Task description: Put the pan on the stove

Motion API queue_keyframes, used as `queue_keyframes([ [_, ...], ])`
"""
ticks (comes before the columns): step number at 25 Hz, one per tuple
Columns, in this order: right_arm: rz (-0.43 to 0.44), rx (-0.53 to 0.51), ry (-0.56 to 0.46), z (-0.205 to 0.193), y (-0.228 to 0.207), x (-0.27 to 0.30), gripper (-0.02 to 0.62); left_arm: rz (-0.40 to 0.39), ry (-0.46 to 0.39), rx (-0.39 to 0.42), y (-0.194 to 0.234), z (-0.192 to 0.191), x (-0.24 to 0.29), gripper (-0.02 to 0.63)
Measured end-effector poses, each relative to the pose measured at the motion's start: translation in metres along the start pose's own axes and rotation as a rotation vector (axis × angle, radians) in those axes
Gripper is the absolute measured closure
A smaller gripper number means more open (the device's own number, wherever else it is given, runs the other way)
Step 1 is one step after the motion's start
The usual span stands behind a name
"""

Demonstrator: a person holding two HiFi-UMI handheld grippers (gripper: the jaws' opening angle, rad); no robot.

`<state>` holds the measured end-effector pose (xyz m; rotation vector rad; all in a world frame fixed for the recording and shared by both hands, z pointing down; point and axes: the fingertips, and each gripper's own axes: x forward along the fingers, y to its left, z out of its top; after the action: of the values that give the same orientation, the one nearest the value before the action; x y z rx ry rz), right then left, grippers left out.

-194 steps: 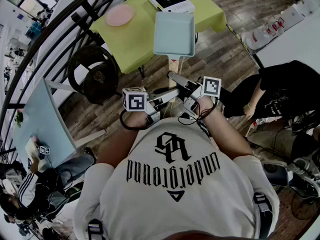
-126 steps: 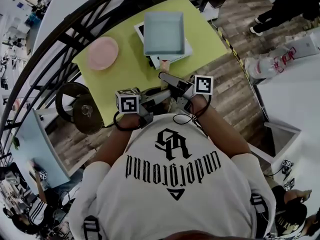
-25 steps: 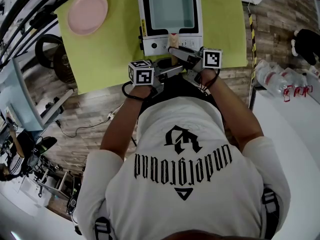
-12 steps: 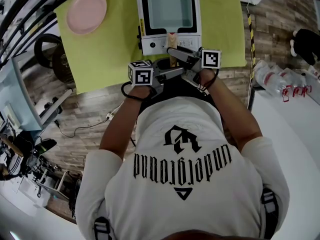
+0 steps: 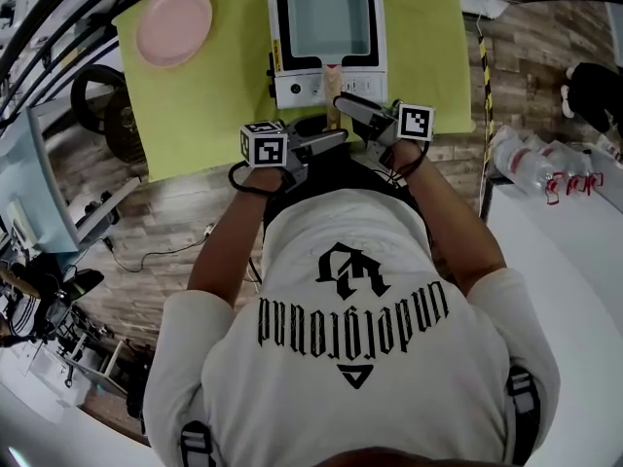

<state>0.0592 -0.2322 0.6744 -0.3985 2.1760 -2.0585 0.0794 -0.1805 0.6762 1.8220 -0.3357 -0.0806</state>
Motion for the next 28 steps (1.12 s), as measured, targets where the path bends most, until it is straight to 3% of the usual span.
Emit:
queue_keyframes([
  [10,-0.042,-0.060,-0.004,-0.002,0.005,-0.025,0.312,0.040,-0.070,-0.014,-0.003,-0.001,-0.016,0.275],
  [14,-0.067,-0.102,-0.023,0.000,0.009,-0.035,0.363,0.089,-0.112,0.017,-0.002,-0.001,-0.029,0.306],
  [22,-0.063,-0.383,-0.039,0.012,0.057,-0.053,0.535,0.261,-0.295,0.223,-0.028,0.039,-0.070,0.601],
  [25,-0.047,-0.471,-0.053,0.017,0.085,-0.057,0.589,0.285,-0.322,0.316,-0.054,0.054,-0.075,0.603],
  [28,-0.019,-0.548,-0.055,0.018,0.117,-0.059,0.595,0.294,-0.337,0.407,-0.087,0.066,-0.075,0.603],
])
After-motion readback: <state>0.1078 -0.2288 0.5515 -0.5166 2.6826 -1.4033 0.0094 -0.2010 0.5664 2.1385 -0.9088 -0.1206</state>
